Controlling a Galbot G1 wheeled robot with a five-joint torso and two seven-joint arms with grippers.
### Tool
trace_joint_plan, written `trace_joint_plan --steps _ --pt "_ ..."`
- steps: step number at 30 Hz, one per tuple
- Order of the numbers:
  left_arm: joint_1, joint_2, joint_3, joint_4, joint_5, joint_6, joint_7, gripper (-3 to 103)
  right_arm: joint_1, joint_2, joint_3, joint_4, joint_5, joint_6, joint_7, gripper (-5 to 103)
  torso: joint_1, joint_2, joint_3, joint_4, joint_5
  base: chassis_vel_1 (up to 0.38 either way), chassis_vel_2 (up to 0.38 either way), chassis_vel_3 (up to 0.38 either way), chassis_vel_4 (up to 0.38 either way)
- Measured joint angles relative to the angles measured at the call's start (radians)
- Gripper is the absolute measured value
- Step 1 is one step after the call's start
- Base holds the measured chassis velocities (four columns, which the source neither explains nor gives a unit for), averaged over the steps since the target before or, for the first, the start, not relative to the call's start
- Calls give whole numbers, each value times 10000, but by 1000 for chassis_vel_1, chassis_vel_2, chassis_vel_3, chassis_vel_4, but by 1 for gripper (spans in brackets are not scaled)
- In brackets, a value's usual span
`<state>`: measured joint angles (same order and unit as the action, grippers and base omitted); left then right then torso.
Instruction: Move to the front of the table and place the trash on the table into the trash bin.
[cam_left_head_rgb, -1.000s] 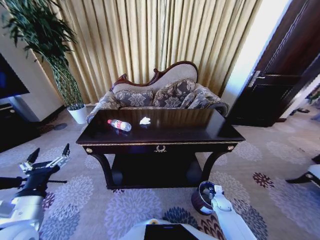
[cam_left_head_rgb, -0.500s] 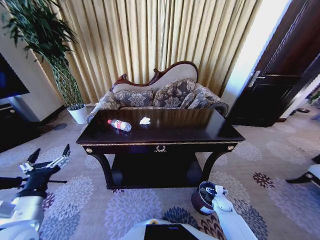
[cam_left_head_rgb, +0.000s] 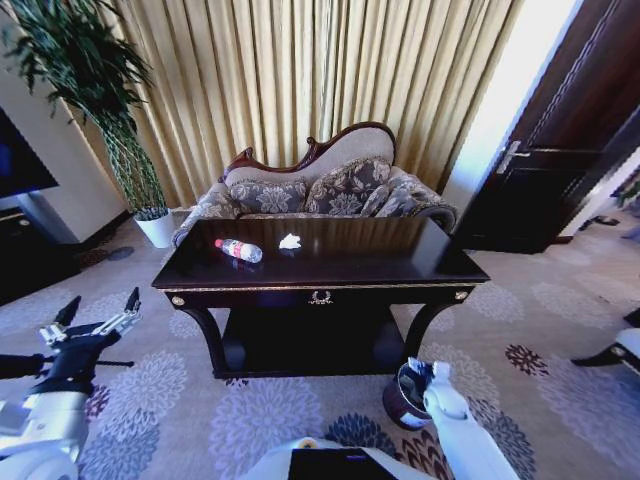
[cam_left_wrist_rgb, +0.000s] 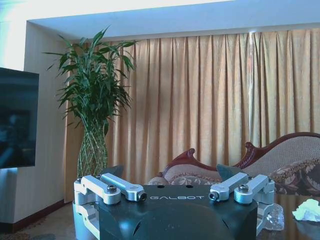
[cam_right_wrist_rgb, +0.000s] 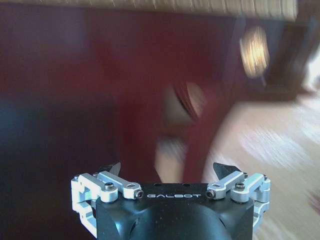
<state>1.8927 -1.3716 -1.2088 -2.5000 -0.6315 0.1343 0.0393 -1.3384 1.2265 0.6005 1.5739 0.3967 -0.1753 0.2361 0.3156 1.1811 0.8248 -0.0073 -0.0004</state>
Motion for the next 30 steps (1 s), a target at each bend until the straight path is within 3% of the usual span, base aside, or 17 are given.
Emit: trace_joint_plan --steps 3,13,20,30 --pt "-12 85 -105 0 -71 6 -16 100 -567 -24 -147 2641 654 -138 -221 100 0 0 0 -2 3 0 0 0 0" --pt "1 -56 -57 0 -81 28 -23 100 -1654 -272 -649 6743 331 -720 -425 100 -1 1 -1 -2 1 0 0 0 0" --pt "15 -85 57 0 -20 50 -18 100 -2564 -205 -545 7911 -425 -683 -773 100 -1 1 -1 -4 3 0 0 0 0" --pt "98 -57 -10 0 -18 50 -11 100 -2523 -20 -774 7860 -623 -453 -982 100 -2 2 -1 -1 3 -13 12 9 -7"
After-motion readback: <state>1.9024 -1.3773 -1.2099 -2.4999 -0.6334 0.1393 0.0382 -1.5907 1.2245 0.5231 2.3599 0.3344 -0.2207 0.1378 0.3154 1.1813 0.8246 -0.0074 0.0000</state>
